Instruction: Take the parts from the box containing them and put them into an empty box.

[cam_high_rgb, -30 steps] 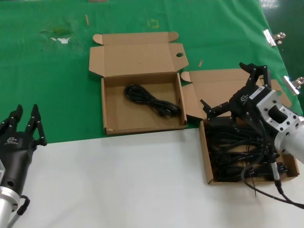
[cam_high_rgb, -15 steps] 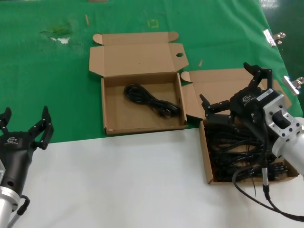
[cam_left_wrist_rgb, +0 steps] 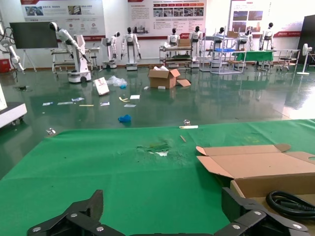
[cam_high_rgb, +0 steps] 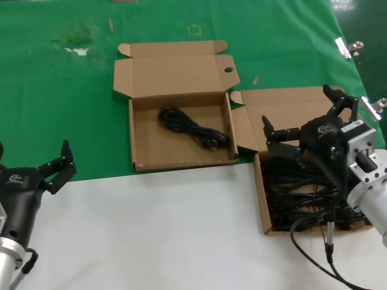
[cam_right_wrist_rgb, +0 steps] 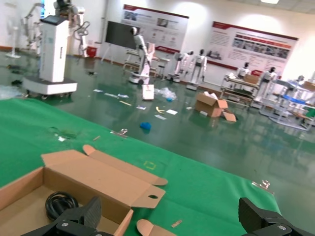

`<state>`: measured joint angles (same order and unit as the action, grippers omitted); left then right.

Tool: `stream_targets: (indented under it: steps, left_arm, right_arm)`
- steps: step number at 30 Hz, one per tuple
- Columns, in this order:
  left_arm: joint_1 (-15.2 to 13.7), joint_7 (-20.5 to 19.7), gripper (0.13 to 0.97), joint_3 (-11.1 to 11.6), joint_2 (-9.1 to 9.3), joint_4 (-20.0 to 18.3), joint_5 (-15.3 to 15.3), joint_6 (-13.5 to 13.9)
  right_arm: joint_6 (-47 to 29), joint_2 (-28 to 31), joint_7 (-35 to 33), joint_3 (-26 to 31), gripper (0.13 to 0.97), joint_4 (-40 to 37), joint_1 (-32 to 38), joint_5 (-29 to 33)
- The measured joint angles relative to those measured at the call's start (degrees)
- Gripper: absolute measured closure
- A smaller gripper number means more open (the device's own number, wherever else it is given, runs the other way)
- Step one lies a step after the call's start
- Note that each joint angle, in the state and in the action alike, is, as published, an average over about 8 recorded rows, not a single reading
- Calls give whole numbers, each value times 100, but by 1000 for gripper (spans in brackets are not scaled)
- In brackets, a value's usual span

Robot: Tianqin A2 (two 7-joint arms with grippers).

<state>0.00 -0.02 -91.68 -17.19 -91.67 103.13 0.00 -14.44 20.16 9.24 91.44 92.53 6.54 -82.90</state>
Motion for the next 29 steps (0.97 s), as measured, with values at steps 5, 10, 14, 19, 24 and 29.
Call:
stream_targets:
  steps: [5,10,14,19,24,29]
  left_arm:
    - [0,0,244,0,0,0,0,0]
    - [0,0,196,0,0,0,-1,0]
    - [0,0,181,0,0,0,-1,0]
    - [0,1,144,0,0,0,0,0]
    - [0,1,135,0,0,0,0,0]
    - [0,1,132,0,0,0,0,0]
  right_arm:
    - [252,-52,-160,4,129,-15,-114,-353]
    - [504,-104,-321,8,129,-30,-228,-706]
    - [703,-145,-450,11,129,-41,-319,-986]
    - [953,-196,-610,15,129,-57,-433,-1336]
    - [1189,-245,-761,19,129,-71,-540,-1665]
    - [1299,-267,-832,21,129,-77,-589,-1820]
